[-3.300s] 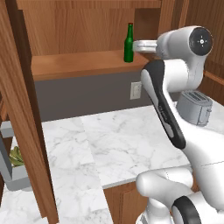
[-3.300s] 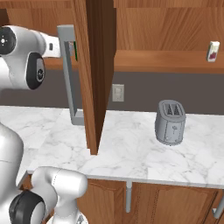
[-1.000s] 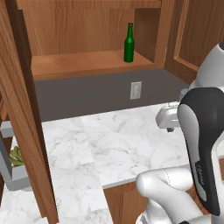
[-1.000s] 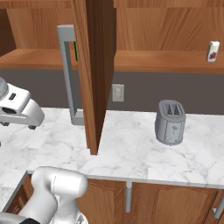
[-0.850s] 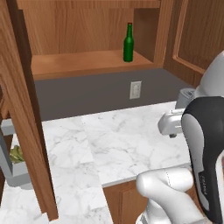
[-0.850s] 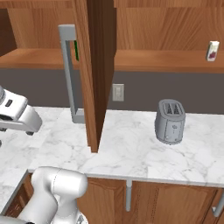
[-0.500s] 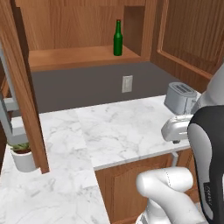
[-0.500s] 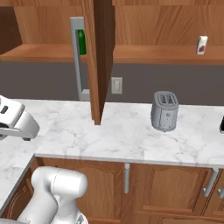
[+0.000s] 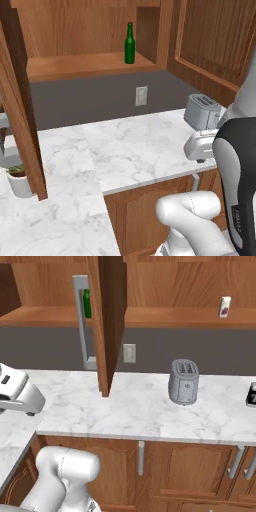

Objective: Sort all alcoholic drinks to one cabinet, and non-alcoholic drinks to the other.

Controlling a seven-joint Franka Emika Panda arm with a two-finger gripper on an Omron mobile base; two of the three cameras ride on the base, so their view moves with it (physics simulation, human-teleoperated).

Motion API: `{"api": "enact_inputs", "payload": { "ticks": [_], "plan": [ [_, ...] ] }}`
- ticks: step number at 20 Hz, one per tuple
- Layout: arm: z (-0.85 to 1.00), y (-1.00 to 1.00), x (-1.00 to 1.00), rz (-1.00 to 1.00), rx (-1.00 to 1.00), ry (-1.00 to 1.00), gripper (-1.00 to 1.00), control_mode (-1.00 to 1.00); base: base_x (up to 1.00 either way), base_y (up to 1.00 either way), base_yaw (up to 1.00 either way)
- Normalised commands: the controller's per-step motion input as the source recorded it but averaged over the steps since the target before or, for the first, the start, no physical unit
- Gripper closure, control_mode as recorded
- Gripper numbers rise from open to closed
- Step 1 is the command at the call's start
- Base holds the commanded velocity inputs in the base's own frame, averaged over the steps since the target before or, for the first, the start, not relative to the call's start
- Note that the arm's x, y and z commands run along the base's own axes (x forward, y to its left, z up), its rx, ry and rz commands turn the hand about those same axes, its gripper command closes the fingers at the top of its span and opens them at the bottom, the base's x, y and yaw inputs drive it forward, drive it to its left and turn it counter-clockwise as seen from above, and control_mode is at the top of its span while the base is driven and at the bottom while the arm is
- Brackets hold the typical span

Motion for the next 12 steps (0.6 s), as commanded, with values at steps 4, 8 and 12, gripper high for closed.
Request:
{"api": "enact_inputs", "payload": {
  "ticks": [4,8,12],
  "plan": [
    [0.0,0.0,0.0,0.0,0.0,0.0,-1.0,1.0,-0.01,-0.64,0.15],
    [0.0,0.0,0.0,0.0,0.0,0.0,-1.0,1.0,-0.06,-0.43,0.26],
    [0.0,0.0,0.0,0.0,0.0,0.0,-1.0,1.0,-0.45,-0.1,0.24]
  ]
}}
